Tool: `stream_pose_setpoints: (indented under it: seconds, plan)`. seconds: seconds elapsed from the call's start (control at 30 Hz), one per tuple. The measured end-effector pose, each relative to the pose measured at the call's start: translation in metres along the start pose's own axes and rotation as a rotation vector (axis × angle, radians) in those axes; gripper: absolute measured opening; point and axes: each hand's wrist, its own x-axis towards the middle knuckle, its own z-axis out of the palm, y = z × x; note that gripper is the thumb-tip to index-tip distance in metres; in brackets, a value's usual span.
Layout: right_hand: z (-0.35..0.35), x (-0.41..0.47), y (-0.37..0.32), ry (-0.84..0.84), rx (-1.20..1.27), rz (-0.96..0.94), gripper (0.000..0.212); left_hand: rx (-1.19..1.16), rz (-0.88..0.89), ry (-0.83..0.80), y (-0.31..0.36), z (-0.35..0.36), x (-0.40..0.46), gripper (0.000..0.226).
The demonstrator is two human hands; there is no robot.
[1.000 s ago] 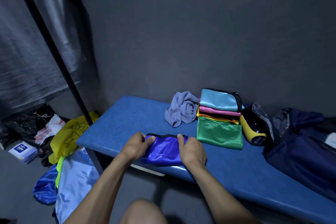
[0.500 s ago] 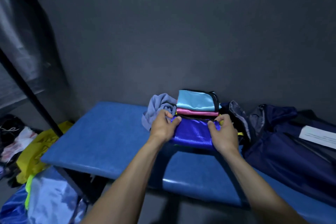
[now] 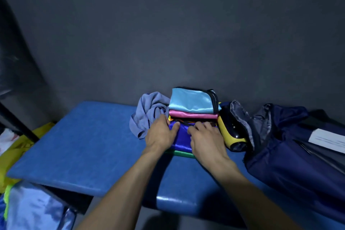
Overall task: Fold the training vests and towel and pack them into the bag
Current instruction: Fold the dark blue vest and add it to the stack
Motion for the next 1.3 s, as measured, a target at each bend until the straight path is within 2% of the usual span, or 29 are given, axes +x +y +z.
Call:
stream_pose_setpoints:
  seconds: [0.13,0.23,0.33,0.47,0.57,0.7,0.73,0.93,1.0,1.13,1.23,1.3]
  plan:
    - [-0.002,-0.004,0.008,-0.072,0.093,0.011,0.031,0.024,-0.088,-0.123,-0.003,-0.004,0.006,0.059]
    - [-0.003,-0.007,0.013,-0.126,0.143,0.02,0.038,-0.024,-0.127,-0.239,-0.002,-0.011,0.009,0.055]
    - [-0.001,-0.009,0.016,-0.149,0.245,0.043,0.038,-0.239,-0.239,-0.321,0.003,-0.017,0.007,0.049]
    - [-0.003,-0.011,0.022,-0.159,0.384,0.074,0.033,-0.457,-0.317,-0.364,0.009,-0.017,0.003,0.043]
    - [-0.003,-0.013,0.025,-0.149,0.465,0.087,0.028,-0.561,-0.3,-0.39,0.01,-0.017,-0.001,0.047]
    - [-0.001,-0.015,0.024,-0.113,0.486,0.112,0.022,-0.62,-0.236,-0.3,0.014,-0.014,-0.012,0.077]
    - [0.0,-0.015,0.023,-0.108,0.476,0.116,0.02,-0.642,-0.233,-0.293,0.013,-0.011,-0.014,0.079]
    - [-0.002,-0.017,0.02,-0.068,0.424,0.132,0.021,-0.781,-0.213,-0.226,0.015,-0.001,-0.023,0.027]
    - [-0.005,-0.016,0.018,-0.056,0.378,0.1,0.025,-0.832,-0.225,-0.246,0.014,-0.005,-0.022,0.019]
    - [-0.008,-0.017,0.02,-0.024,0.387,0.053,0.027,-0.877,-0.198,-0.302,0.007,-0.017,-0.019,0.017]
    - [-0.008,-0.017,0.026,0.095,0.499,0.042,0.015,-0.85,-0.036,-0.377,0.008,-0.032,-0.022,0.014]
    - [-0.011,-0.015,0.032,0.167,0.568,0.027,0.027,-0.763,0.159,-0.422,0.012,-0.045,-0.024,0.013]
